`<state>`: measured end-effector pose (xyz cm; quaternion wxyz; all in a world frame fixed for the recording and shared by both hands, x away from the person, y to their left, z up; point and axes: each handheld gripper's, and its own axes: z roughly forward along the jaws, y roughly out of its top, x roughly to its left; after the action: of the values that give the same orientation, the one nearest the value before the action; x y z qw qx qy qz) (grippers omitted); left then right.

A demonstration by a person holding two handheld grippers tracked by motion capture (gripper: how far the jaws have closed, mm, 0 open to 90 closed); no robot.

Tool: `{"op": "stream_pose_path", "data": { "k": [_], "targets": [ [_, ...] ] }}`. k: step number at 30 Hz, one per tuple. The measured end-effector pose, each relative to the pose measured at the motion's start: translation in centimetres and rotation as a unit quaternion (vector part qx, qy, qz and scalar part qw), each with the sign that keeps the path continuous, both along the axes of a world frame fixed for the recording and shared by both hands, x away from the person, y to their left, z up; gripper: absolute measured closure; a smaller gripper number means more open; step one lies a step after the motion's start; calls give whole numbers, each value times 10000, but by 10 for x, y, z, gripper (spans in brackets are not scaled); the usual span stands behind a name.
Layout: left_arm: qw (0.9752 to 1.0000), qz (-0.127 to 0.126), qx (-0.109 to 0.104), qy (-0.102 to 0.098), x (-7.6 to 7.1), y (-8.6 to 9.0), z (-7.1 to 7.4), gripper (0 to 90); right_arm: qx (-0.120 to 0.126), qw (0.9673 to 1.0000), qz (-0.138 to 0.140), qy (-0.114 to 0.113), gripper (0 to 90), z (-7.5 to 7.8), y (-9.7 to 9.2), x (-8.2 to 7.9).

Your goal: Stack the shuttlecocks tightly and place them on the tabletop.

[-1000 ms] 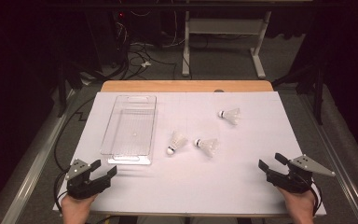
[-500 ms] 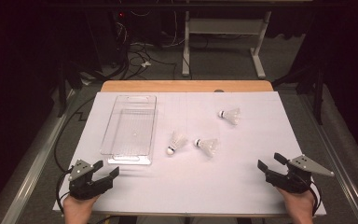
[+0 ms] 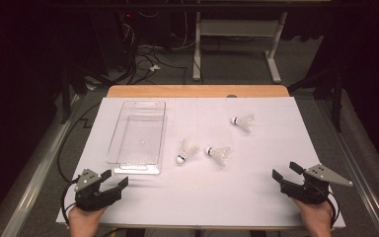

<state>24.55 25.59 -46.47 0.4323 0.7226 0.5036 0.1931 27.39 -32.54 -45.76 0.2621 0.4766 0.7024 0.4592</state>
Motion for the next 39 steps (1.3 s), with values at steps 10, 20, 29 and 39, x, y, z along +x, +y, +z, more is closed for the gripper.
{"op": "stream_pose_path", "data": {
  "k": [10, 20, 29, 39],
  "targets": [
    [10000, -52, -71, 13, 0, -4, 1, 311, -9, 10000, -6, 25, 265, -1, 0, 1],
    [9998, -158, -89, 41, 0, -12, 0, 313, 17, 10000, 6, 39, 265, -1, 0, 1],
    [9997, -233, -72, 47, 0, -19, 1, 314, 58, 10000, -25, 31, 265, -1, -1, 0],
    [9994, -321, -80, 52, 0, -27, 1, 317, 64, 10000, -42, 33, 265, -1, -1, 0]
  ]
}}
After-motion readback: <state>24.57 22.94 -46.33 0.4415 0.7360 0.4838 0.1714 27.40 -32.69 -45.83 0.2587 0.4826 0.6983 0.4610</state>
